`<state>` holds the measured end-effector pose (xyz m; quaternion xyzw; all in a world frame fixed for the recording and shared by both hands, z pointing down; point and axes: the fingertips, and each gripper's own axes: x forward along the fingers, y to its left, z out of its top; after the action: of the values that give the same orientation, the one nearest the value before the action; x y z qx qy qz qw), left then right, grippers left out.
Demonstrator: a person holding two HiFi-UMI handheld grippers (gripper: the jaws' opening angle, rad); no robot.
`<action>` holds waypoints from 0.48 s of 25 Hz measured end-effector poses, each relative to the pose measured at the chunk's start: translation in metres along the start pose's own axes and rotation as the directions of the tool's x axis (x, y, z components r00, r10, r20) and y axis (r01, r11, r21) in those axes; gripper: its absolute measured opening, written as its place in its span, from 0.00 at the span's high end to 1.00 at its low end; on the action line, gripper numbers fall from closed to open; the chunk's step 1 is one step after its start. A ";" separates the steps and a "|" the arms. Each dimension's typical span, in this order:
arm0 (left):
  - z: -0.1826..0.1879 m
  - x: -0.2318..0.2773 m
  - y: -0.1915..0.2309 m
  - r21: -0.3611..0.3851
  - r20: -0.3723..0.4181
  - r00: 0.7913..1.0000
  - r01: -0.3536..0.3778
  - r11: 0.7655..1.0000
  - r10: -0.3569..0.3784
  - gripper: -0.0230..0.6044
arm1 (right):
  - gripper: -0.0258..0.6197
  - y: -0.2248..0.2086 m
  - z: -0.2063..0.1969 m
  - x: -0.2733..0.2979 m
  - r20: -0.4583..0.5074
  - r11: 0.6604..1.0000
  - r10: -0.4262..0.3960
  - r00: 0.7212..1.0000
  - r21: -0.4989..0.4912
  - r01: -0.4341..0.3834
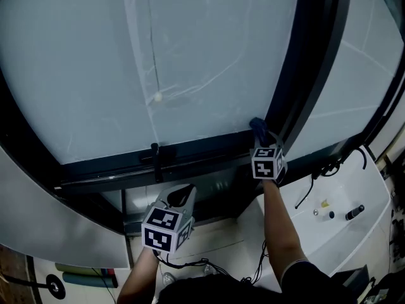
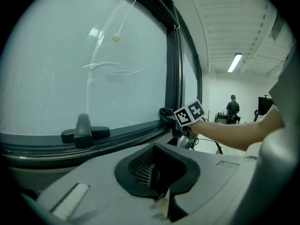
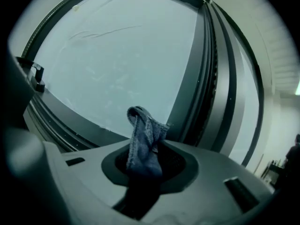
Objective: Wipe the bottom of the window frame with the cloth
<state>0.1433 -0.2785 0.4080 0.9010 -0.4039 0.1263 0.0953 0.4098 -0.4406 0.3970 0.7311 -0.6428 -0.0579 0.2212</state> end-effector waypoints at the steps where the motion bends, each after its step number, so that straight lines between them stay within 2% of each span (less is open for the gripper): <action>1: -0.003 -0.002 0.001 -0.005 -0.004 1.000 0.000 1.000 0.000 0.95 | 0.80 0.000 0.000 0.002 -0.009 1.000 0.015 1.000 0.025 -0.015; 3: -0.009 -0.008 0.004 -0.017 -0.011 1.000 -0.003 1.000 0.003 0.95 | 0.80 0.000 -0.001 0.003 -0.022 0.997 0.052 0.998 0.056 -0.050; 7: -0.019 -0.018 0.011 -0.037 -0.018 1.000 -0.013 0.999 0.013 0.95 | 0.81 0.011 -0.002 0.001 -0.022 0.992 0.118 0.993 0.057 -0.116; 12: -0.027 -0.036 0.017 -0.051 -0.020 0.999 -0.030 0.998 0.029 0.95 | 0.81 0.057 0.015 -0.011 0.001 0.969 0.238 0.971 0.059 -0.238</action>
<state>0.1032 -0.2570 0.4235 0.8910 -0.4193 0.1260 0.1203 0.3501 -0.4377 0.4038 0.6550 -0.7267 -0.0101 0.2069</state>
